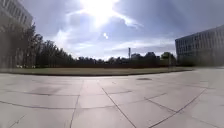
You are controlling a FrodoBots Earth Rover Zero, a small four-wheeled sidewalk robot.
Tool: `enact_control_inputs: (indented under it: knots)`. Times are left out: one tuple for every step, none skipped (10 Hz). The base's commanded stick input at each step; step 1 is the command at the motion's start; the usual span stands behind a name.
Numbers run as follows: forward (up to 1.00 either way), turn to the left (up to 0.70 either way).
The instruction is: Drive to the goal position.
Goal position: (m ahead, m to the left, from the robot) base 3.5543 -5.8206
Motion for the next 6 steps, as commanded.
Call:
enact_control_inputs:
  knots:
    - [0.0,0.0]
    - [0.0,0.0]
    - [0.0,0.0]
    - [0.0,-0.28]
    - [0.0,-0.5]
    - [0.0,-0.5]
